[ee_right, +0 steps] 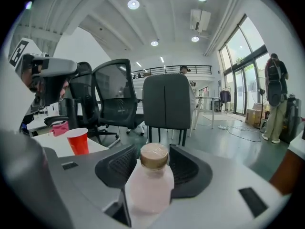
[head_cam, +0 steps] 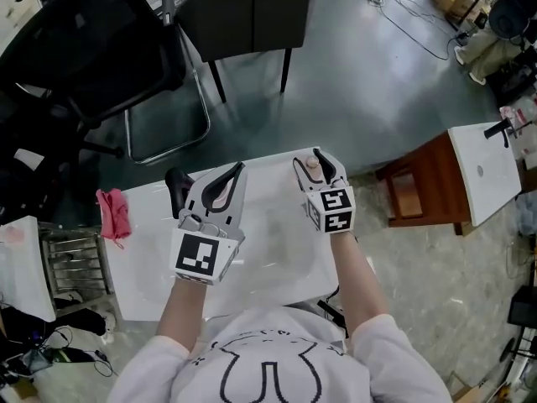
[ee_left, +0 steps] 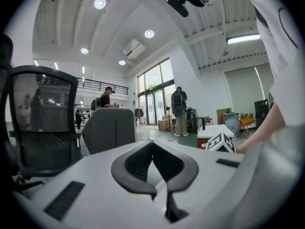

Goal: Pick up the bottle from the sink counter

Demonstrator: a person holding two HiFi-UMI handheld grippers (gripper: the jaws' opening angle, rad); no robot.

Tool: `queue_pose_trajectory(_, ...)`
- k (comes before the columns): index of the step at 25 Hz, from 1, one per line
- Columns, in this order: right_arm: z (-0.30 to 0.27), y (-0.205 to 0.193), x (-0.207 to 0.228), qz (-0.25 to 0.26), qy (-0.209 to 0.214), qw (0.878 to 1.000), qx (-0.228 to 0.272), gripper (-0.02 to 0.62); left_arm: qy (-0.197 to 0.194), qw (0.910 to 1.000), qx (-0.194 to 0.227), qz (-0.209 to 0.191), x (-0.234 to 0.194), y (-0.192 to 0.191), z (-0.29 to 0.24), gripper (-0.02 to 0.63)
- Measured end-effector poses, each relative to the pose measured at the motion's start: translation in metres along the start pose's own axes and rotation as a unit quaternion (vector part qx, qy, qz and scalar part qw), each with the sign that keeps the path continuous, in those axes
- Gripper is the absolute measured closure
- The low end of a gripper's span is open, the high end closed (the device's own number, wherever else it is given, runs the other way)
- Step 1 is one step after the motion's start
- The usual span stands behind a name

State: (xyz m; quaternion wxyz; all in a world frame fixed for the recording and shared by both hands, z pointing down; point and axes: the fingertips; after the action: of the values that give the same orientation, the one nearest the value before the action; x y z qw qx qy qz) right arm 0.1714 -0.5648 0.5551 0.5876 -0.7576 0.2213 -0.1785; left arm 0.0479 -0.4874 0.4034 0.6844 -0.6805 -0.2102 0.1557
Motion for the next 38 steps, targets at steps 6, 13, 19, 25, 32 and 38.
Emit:
queue_pose_trajectory(6, -0.008, -0.013, 0.0, 0.003, -0.002, 1.0, -0.015, 0.385, 0.004, 1.0, -0.007, 0.003, -0.003, -0.003, 0.0, 0.597)
queue_pose_trajectory(13, -0.011, -0.012, -0.001, 0.009, 0.005, 1.0, -0.009, 0.385, 0.008, 1.0, -0.001, -0.001, -0.009, -0.003, 0.004, 0.597)
queue_pose_trajectory(19, -0.008, -0.008, 0.0, 0.007, -0.016, 1.0, -0.01, 0.449, 0.007, 1.0, -0.004, -0.004, -0.009, 0.0, 0.01, 0.597)
queue_pose_trajectory(25, 0.0, -0.005, -0.007, -0.004, -0.018, 1.0, -0.02, 0.456, 0.009, 0.9999, -0.004, 0.001, -0.007, 0.009, 0.018, 0.597)
queue_pose_trajectory(32, 0.018, 0.013, -0.015, 0.001, -0.025, 1.0, -0.003, 0.456, -0.003, 0.9996, 0.025, -0.011, 0.0, 0.022, 0.032, 0.597)
queue_pose_trajectory(38, 0.04, 0.035, -0.023, 0.014, -0.037, 0.999, 0.01, 0.457, -0.011, 0.9988, 0.046, -0.014, 0.006, 0.038, 0.048, 0.597)
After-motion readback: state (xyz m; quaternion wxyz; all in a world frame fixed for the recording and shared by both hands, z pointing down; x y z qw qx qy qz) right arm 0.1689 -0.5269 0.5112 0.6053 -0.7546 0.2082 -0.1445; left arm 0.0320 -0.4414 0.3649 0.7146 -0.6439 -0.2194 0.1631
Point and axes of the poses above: the fingertips, and each gripper's own axes: z backward along the fingers, x to its right, y out of its top, and after that the axes turned 6 degrees about x, right-handed
